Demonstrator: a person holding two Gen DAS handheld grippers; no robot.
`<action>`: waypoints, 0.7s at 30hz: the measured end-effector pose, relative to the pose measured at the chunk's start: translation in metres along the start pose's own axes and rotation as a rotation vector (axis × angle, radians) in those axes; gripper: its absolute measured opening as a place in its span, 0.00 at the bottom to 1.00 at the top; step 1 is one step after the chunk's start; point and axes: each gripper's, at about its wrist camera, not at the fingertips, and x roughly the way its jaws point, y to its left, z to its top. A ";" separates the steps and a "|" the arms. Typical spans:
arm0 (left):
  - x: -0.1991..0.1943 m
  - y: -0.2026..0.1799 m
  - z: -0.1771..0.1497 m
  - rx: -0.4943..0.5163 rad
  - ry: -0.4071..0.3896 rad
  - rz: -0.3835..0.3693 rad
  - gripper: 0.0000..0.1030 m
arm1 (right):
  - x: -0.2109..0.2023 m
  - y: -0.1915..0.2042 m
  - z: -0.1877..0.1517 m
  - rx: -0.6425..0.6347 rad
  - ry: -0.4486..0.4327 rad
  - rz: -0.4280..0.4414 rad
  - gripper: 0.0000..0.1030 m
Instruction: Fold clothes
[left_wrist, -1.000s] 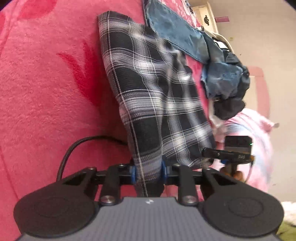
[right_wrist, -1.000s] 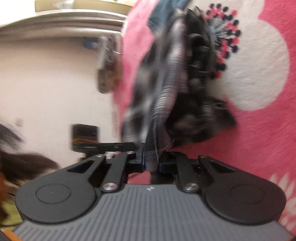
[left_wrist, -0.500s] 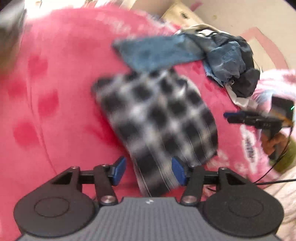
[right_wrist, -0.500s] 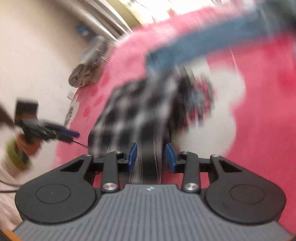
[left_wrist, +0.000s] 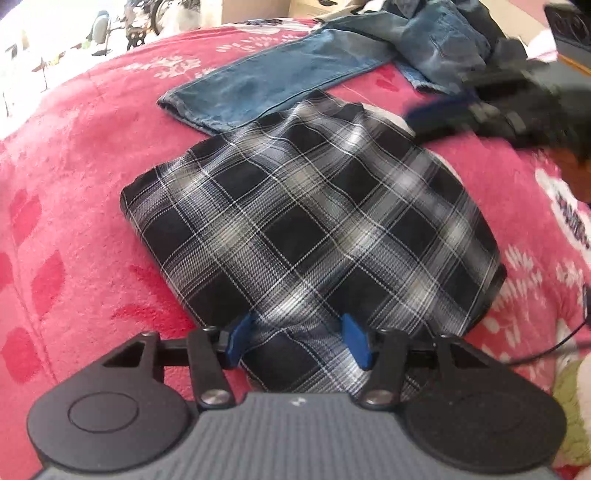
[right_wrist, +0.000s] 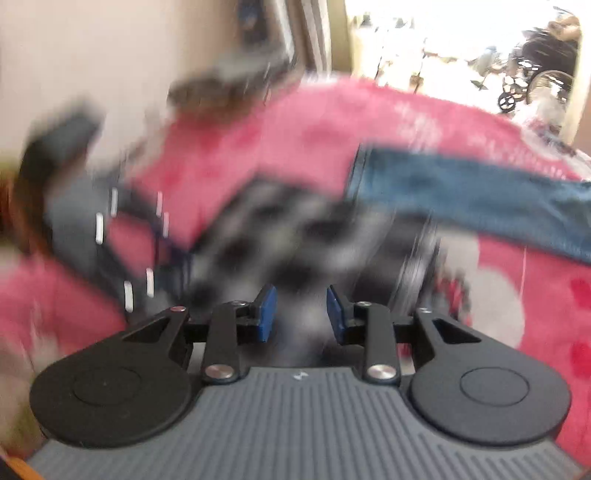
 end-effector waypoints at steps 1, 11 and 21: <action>0.000 0.001 0.000 -0.008 0.000 -0.006 0.55 | 0.007 -0.004 0.004 -0.003 -0.015 -0.028 0.28; -0.004 0.006 -0.006 -0.034 -0.035 -0.039 0.57 | 0.036 -0.042 0.002 0.091 0.020 -0.117 0.28; -0.022 0.022 -0.014 -0.100 -0.083 -0.060 0.59 | 0.052 -0.144 -0.016 0.595 -0.055 -0.001 0.40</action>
